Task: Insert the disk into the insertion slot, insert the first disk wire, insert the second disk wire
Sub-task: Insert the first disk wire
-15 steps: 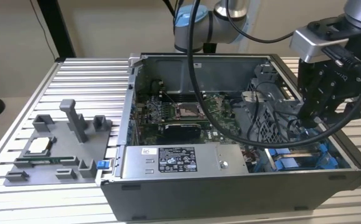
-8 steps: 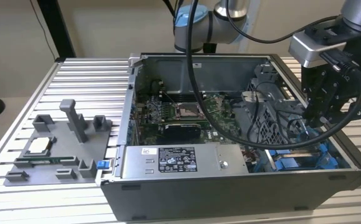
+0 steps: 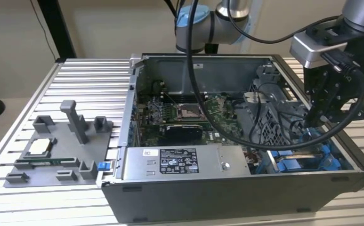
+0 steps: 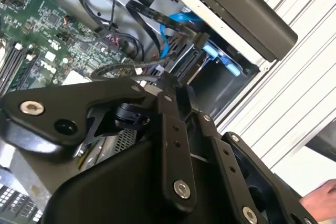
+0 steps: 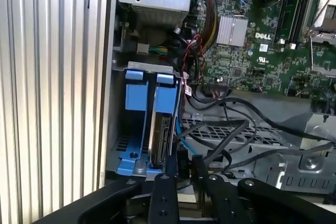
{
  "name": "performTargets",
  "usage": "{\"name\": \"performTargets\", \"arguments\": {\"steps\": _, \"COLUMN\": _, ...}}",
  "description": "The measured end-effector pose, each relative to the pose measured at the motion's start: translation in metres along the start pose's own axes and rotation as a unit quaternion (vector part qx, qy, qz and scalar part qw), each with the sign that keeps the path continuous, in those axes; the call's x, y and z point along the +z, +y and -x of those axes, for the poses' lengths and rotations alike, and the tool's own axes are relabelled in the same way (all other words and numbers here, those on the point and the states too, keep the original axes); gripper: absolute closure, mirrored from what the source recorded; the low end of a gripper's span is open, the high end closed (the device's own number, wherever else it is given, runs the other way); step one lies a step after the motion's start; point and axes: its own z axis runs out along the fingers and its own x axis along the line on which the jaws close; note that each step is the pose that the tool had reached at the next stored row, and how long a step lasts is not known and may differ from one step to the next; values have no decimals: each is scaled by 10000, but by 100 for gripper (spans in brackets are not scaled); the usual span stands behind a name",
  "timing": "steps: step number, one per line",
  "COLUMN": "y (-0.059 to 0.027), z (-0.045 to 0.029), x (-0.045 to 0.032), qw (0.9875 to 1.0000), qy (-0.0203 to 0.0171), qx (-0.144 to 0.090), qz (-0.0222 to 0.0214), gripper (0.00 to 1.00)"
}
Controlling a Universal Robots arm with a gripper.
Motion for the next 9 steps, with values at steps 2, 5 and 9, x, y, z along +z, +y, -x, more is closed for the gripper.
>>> {"name": "performTargets", "arguments": {"steps": 2, "y": 4, "z": 1, "x": -4, "qw": 10000, "qy": -1, "qx": 0, "qz": 0, "gripper": 100}}
{"name": "performTargets", "arguments": {"steps": 5, "y": 9, "z": 1, "x": -6, "qw": 10000, "qy": 0, "qx": 0, "qz": 0, "gripper": 100}}
{"name": "performTargets", "arguments": {"steps": 9, "y": 12, "z": 1, "x": -7, "qw": 10000, "qy": 1, "qx": 0, "qz": 0, "gripper": 0}}
